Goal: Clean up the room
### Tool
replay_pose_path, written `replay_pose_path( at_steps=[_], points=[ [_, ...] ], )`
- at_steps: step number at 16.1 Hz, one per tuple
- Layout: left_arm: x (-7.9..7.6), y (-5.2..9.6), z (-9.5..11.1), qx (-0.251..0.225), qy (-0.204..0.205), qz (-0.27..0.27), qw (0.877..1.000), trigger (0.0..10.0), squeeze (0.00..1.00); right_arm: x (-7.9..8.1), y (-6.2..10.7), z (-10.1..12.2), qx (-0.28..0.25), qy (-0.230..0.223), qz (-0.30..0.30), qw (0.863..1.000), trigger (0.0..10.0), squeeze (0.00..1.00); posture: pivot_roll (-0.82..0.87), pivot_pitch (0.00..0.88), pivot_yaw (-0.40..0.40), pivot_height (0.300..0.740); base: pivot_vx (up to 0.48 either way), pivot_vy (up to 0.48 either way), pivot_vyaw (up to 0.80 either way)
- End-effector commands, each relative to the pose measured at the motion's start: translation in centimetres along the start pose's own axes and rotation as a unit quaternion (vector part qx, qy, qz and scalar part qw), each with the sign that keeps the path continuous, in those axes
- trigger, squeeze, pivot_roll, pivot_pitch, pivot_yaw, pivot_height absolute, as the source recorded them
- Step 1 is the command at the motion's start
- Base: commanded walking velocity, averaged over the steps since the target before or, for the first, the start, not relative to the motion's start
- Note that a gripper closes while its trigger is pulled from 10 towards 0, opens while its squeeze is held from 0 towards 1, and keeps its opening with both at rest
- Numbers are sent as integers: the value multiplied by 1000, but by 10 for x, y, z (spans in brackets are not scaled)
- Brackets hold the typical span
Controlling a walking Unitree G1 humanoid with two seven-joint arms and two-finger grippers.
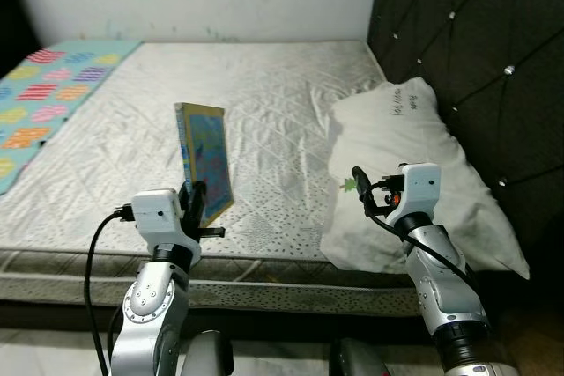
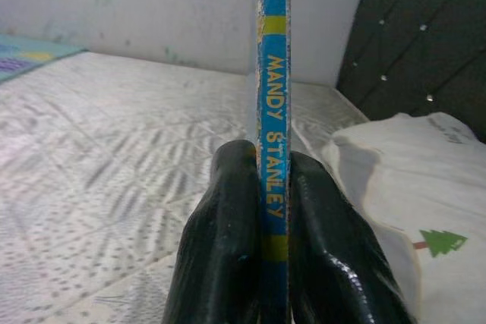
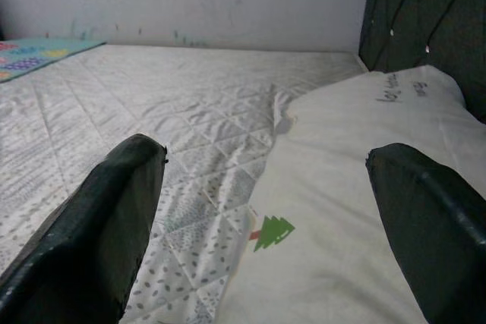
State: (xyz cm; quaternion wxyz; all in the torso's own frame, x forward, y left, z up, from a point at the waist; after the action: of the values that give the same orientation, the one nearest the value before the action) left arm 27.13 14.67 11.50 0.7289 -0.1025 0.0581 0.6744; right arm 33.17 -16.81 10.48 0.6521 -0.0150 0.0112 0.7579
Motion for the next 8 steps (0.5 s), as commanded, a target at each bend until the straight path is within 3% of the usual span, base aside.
replay_pose_path(
  at_steps=[1, 5, 8],
  points=[
    [-3, -4, 16, -37, -2, -12, 999, 10000, 0, 4, -5, 8, -15, 1, 7, 1000, 10000, 0, -156, 0, 43, 615, 0, 0, 0],
    [-5, -2, 16, -39, -1, -21, 999, 10000, 0, 3, -4, 8, -14, 3, 6, 1000, 10000, 0, -156, 0, 43, 615, 0, 0, 0],
    [-6, -3, 17, -41, 0, -26, 999, 10000, 0, 4, -5, 8, -15, -5, 9, 1000, 10000, 0, -159, 0, 46, 615, 285, 0, 0]
  ],
)
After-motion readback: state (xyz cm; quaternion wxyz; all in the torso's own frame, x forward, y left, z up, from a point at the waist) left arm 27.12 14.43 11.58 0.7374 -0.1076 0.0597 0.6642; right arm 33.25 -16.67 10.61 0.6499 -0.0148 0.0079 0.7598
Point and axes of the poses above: a point about 5 cm out from each wrist's last joint towards the gripper, its own y axis pointing back from the gripper into the wrist, its own z axis along the axis of the wrist's last joint, x = y × z, the point moved 1 cm from there along -y, pointing out of the wrist towards the gripper, and after that the axes turned 2 degrees about y, right-handed, at the moved point
